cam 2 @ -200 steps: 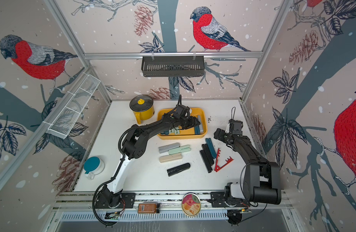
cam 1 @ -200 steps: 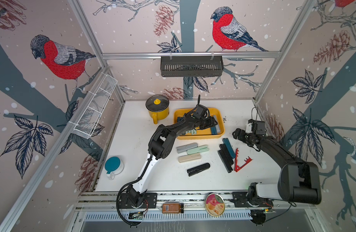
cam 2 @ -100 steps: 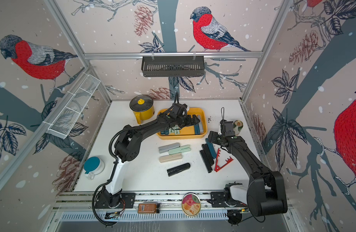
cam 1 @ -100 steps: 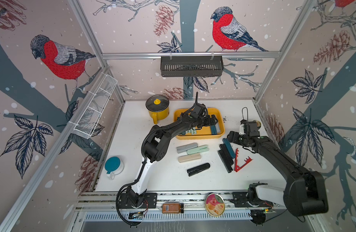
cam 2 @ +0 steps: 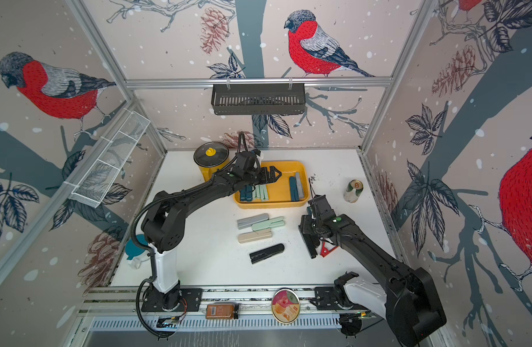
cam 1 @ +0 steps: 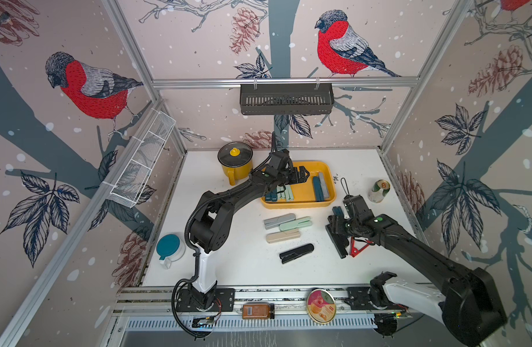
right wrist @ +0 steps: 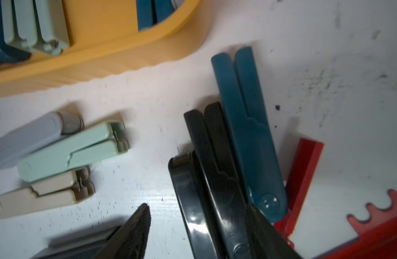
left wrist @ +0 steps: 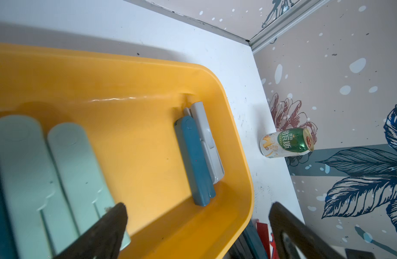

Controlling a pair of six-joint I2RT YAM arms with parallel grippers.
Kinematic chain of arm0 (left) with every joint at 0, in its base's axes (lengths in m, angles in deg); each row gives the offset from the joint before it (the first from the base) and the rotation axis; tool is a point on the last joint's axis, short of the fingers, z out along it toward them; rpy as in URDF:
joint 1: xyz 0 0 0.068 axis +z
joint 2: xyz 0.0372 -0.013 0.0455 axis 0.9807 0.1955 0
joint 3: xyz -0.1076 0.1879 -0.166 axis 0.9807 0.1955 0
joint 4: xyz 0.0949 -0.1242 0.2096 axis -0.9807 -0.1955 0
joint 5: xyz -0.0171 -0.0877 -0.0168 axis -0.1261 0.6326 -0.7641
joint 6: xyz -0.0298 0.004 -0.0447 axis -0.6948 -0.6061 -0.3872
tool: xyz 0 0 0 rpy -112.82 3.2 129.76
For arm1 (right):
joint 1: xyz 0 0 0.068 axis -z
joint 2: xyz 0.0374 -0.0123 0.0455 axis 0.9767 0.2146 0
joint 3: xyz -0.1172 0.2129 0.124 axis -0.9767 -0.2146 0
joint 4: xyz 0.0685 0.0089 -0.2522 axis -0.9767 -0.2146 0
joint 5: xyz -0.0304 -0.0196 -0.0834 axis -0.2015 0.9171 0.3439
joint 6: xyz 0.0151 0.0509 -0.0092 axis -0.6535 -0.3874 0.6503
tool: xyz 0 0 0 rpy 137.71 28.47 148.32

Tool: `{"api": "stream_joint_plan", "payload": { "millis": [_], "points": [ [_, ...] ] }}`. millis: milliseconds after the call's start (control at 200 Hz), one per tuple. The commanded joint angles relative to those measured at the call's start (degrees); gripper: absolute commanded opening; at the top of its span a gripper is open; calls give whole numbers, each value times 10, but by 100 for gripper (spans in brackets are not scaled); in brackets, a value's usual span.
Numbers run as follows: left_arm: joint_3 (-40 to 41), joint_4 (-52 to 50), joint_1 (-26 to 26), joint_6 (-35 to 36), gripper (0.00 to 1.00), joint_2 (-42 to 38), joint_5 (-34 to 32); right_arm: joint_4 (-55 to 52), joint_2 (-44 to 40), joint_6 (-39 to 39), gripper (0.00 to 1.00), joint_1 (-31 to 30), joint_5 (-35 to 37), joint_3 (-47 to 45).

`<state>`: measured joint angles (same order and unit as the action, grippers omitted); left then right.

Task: Put the pruning pliers into the storage box
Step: Pick up the pruning pliers from the center of the board.

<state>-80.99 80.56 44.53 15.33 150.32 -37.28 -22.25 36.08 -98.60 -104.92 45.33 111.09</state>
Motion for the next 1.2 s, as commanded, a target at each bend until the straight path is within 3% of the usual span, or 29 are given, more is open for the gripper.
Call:
{"api": "stream_joint_plan", "payload": {
  "millis": [0,355,615,1191],
  "points": [
    [37,49,13,11,99,-34,-22,-20,7,-35,69,-26,25,-4],
    [105,44,36,25,99,-93,-43,-18,34,-58,65,-59,45,-22],
    [118,38,46,23,99,-100,-45,-13,56,-61,51,-79,51,-19],
    [155,33,68,18,99,-124,-50,10,127,-42,48,-95,64,0]
  ]
}}
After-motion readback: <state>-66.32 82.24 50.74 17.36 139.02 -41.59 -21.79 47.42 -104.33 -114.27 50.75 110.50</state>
